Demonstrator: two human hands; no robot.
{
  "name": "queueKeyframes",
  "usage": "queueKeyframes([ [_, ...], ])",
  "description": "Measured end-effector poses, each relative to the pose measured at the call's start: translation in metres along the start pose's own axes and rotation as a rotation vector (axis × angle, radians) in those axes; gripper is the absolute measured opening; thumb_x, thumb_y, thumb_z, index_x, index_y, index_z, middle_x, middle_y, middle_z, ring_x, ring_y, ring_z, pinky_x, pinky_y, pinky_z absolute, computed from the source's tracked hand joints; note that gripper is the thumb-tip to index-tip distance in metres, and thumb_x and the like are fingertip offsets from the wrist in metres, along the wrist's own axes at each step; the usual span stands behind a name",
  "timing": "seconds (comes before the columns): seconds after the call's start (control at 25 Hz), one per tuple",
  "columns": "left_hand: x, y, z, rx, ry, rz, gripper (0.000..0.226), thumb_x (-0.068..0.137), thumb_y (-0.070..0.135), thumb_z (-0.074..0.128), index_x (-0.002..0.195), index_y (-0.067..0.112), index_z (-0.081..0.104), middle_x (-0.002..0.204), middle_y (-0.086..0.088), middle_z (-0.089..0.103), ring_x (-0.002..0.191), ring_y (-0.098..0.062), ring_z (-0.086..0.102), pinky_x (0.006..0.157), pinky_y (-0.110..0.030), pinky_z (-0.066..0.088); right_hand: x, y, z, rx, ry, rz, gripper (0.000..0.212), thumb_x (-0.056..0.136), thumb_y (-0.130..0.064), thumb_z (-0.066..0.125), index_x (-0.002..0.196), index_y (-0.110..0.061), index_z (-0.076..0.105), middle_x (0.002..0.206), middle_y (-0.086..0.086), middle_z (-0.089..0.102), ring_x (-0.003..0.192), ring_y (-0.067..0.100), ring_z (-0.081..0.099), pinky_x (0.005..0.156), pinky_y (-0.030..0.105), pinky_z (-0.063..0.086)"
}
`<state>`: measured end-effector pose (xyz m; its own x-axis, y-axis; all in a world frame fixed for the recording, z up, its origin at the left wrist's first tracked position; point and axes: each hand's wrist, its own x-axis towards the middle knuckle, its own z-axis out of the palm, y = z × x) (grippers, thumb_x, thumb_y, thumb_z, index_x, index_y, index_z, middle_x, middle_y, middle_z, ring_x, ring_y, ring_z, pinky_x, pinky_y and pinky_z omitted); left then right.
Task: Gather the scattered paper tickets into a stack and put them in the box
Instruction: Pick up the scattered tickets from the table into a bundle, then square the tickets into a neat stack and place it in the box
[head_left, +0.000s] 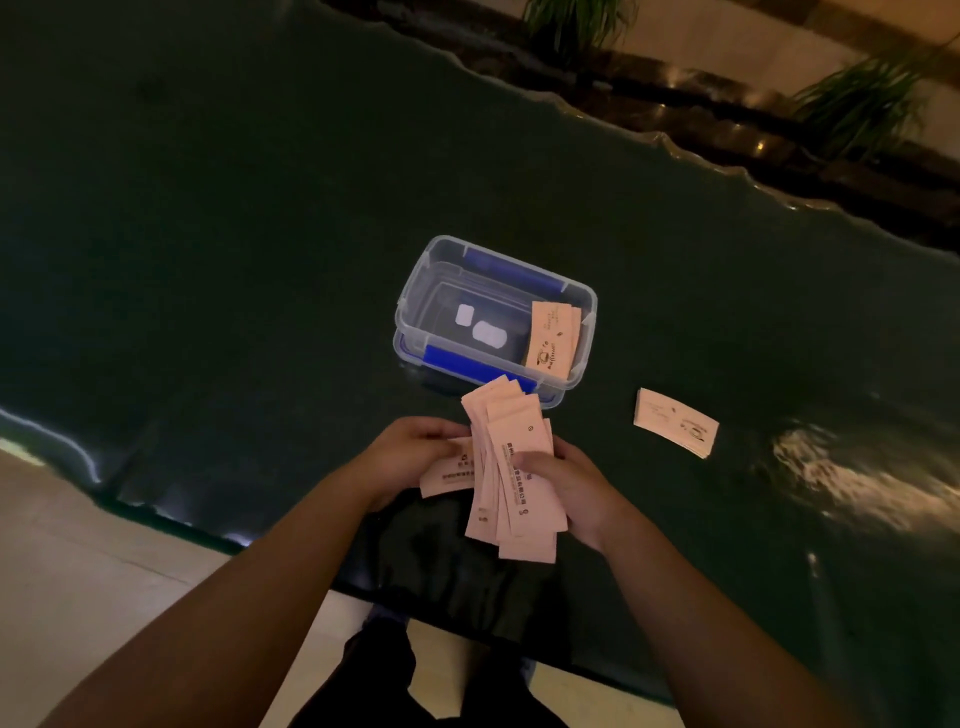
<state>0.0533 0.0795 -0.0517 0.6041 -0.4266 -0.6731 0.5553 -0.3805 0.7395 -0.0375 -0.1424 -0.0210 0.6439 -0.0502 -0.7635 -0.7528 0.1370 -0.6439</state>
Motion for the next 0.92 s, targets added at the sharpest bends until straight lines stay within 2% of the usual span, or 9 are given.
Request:
queueKeyframes([
  [0.12, 0.006, 0.009, 0.011, -0.484, -0.217, -0.015, 0.044, 0.086, -0.001, 0.056, 0.124, 0.012, 0.072, 0.123, -0.018, 0.074, 0.112, -0.031, 0.073, 0.088, -0.043, 0.061, -0.008, -0.003, -0.015, 0.118, 0.037, -0.042, 0.027, 0.097, -0.018, 0.07, 0.119, -0.032, 0.067, 0.1, -0.002, 0.084, 0.103, 0.023, 0.076, 0.08, 0.045, 0.059],
  [0.24, 0.006, 0.017, 0.037, -0.66, -0.442, 0.126, 0.054, 0.081, -0.001, 0.054, 0.135, -0.001, 0.06, 0.132, -0.022, 0.066, 0.125, -0.035, 0.062, 0.103, -0.041, 0.053, -0.018, -0.005, -0.03, 0.234, 0.051, -0.071, 0.027, 0.102, -0.023, 0.061, 0.127, -0.03, 0.067, 0.113, 0.005, 0.082, 0.112, 0.027, 0.074, 0.087, 0.048, 0.059],
  [0.36, 0.007, 0.025, 0.075, -0.436, -0.386, 0.153, 0.042, 0.098, 0.026, 0.059, 0.136, 0.009, 0.063, 0.135, -0.017, 0.067, 0.125, -0.033, 0.064, 0.106, -0.05, 0.047, -0.024, -0.003, -0.044, 0.279, 0.09, -0.109, 0.031, 0.104, -0.027, 0.056, 0.134, -0.03, 0.064, 0.128, 0.012, 0.075, 0.122, 0.032, 0.069, 0.104, 0.057, 0.053],
  [0.44, 0.008, 0.034, 0.102, -0.293, -0.311, 0.137, 0.044, 0.1, 0.049, 0.056, 0.128, 0.019, 0.07, 0.128, -0.011, 0.073, 0.12, -0.028, 0.069, 0.103, -0.05, 0.048, -0.028, 0.0, -0.055, 0.261, 0.119, -0.14, 0.032, 0.105, -0.027, 0.054, 0.136, -0.027, 0.064, 0.129, 0.014, 0.074, 0.121, 0.034, 0.069, 0.108, 0.058, 0.051],
  [0.52, 0.01, 0.045, 0.127, -0.235, -0.295, 0.147, 0.049, 0.096, 0.057, 0.058, 0.129, 0.022, 0.069, 0.125, -0.008, 0.075, 0.117, -0.026, 0.071, 0.103, -0.051, 0.05, -0.033, 0.002, -0.069, 0.216, 0.14, -0.183, 0.034, 0.104, -0.03, 0.054, 0.137, -0.026, 0.064, 0.125, 0.013, 0.076, 0.117, 0.032, 0.072, 0.105, 0.055, 0.053],
  [0.64, 0.016, 0.06, 0.164, -0.137, -0.267, 0.129, 0.06, 0.086, 0.056, 0.069, 0.137, 0.026, 0.06, 0.12, -0.006, 0.077, 0.111, -0.024, 0.073, 0.103, -0.055, 0.051, -0.041, 0.002, -0.09, 0.073, 0.162, -0.237, 0.042, 0.095, -0.041, 0.057, 0.136, -0.032, 0.064, 0.116, 0.002, 0.081, 0.106, 0.02, 0.077, 0.09, 0.039, 0.06],
  [0.76, 0.021, 0.069, 0.199, -0.096, -0.225, 0.053, 0.083, 0.077, 0.05, 0.073, 0.149, 0.024, 0.041, 0.124, -0.008, 0.071, 0.11, -0.025, 0.073, 0.1, -0.052, 0.055, -0.045, 0.004, -0.11, 0.087, 0.13, -0.239, 0.049, 0.088, -0.036, 0.054, 0.136, -0.043, 0.06, 0.12, -0.007, 0.077, 0.104, 0.013, 0.076, 0.082, 0.031, 0.059],
  [0.84, 0.024, 0.074, 0.22, -0.128, -0.222, 0.002, 0.082, 0.077, 0.042, 0.07, 0.149, 0.021, 0.038, 0.123, -0.013, 0.07, 0.11, -0.029, 0.072, 0.097, -0.051, 0.056, -0.05, 0.003, -0.126, 0.084, 0.11, -0.231, 0.048, 0.083, -0.034, 0.052, 0.126, -0.056, 0.056, 0.122, -0.015, 0.072, 0.106, 0.01, 0.073, 0.082, 0.031, 0.057],
  [0.92, 0.023, 0.082, 0.237, -0.195, -0.238, -0.053, 0.066, 0.084, 0.037, 0.063, 0.144, 0.015, 0.047, 0.112, -0.015, 0.073, 0.101, -0.028, 0.074, 0.085, -0.043, 0.057, -0.057, -0.001, -0.145, -0.011, 0.095, -0.23, 0.051, 0.084, -0.041, 0.053, 0.132, -0.056, 0.056, 0.129, -0.01, 0.07, 0.11, 0.013, 0.072, 0.088, 0.036, 0.058],
])
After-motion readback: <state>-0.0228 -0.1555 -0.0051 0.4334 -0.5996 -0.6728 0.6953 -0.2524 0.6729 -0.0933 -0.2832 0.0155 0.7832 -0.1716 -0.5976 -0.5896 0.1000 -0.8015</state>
